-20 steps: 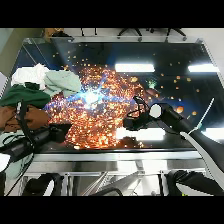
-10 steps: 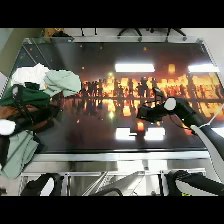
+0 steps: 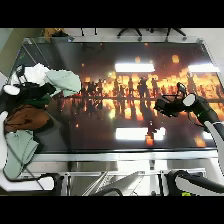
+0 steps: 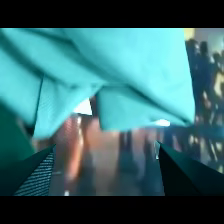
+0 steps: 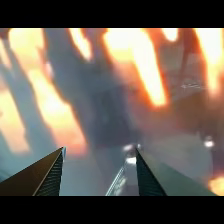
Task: Fold the shirts.
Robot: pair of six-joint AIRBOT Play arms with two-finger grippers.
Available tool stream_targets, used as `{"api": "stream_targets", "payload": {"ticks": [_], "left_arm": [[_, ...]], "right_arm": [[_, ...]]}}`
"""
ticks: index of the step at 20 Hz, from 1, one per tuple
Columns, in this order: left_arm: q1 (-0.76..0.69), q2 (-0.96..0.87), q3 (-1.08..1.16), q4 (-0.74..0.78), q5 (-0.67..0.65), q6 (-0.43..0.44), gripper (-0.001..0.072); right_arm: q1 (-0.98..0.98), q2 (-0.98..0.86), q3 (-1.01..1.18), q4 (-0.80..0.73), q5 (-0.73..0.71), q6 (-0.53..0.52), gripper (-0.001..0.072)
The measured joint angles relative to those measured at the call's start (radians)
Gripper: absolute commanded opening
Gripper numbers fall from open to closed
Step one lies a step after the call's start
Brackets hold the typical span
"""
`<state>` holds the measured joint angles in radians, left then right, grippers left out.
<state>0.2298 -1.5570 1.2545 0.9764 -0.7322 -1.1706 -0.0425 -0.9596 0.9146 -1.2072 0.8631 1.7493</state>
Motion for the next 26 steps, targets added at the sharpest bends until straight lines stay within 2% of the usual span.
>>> {"api": "stream_targets", "payload": {"ticks": [6,7,8,9,14,16,20,24,25,26], "left_arm": [[-0.042,-0.332,0.298,0.058,0.003,0.017,0.069],[-0.046,-0.372,0.343,0.086,-0.016,0.017,0.0541],[-0.05,-0.406,0.386,0.111,-0.042,0.017,0.0214],[-0.052,-0.431,0.424,0.125,-0.066,0.017,0.0016],[-0.08,-0.49,0.607,0.156,-0.228,0.02,0.001],[-0.105,-0.474,0.686,0.109,-0.311,0.019,0.001],[-0.184,-0.335,0.735,-0.077,-0.512,0.019,0.0009],[-0.319,-0.122,0.515,-0.185,-0.669,0.01,0.0011],[-0.365,-0.067,0.427,-0.202,-0.679,0.008,0.0015],[-0.407,-0.021,0.344,-0.212,-0.671,0.008,0.0016]], "right_arm": [[-0.025,-0.011,0.0,-0.004,-0.009,0.0,0.0502],[-0.026,-0.011,0.0,-0.004,-0.009,0.0,0.0501],[-0.027,-0.012,0.0,-0.004,-0.009,0.0,0.05],[-0.027,-0.012,0.0,-0.004,-0.009,0.0,0.05],[-0.028,-0.01,0.0,0.021,-0.007,0.0,0.0478],[-0.028,-0.004,0.0,0.03,0.015,-0.005,0.0211],[-0.028,0.036,0.0,0.037,0.119,-0.057,0.0206],[-0.028,0.139,0.0,0.025,0.234,-0.091,0.0208],[-0.028,0.172,0.0,0.018,0.263,-0.095,0.022],[-0.028,0.201,0.0,0.015,0.289,-0.103,0.0328]]}}
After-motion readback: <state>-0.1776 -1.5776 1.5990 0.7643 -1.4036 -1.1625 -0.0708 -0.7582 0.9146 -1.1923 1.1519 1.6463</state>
